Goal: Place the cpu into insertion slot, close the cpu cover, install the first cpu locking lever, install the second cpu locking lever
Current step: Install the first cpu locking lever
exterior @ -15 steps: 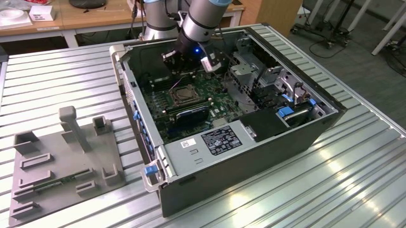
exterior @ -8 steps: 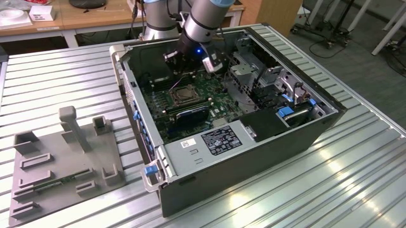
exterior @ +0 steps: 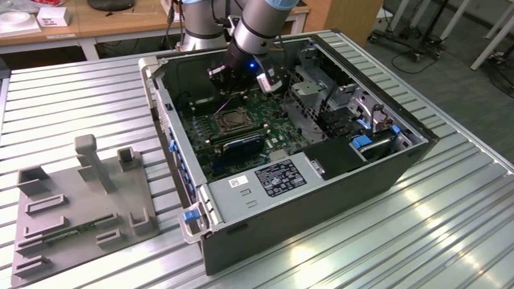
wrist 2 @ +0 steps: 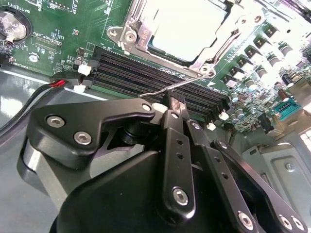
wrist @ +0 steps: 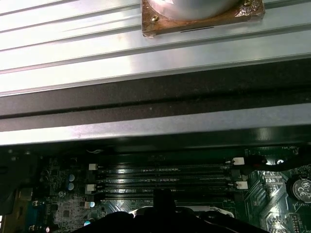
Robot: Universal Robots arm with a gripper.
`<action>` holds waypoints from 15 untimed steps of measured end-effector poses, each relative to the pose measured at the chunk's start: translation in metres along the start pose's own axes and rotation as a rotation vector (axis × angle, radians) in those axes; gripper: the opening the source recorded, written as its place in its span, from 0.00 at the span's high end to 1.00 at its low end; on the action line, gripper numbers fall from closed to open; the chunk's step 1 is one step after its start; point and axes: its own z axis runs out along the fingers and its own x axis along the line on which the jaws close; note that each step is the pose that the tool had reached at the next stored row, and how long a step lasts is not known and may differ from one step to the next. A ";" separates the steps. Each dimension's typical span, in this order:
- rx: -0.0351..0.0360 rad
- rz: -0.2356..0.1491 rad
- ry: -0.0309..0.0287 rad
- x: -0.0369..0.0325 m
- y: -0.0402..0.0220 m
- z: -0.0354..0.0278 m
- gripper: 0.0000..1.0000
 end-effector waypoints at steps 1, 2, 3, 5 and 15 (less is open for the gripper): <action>-0.0002 0.000 -0.0001 -0.0001 0.0000 0.0002 0.89; -0.0003 0.000 -0.0001 -0.0002 0.0000 0.0004 0.89; -0.0002 0.000 -0.0001 -0.0002 0.0000 0.0005 0.89; 0.0000 0.000 0.0000 -0.0002 0.0002 0.0006 0.89; -0.0002 0.000 -0.0001 -0.0010 0.0001 0.0017 0.89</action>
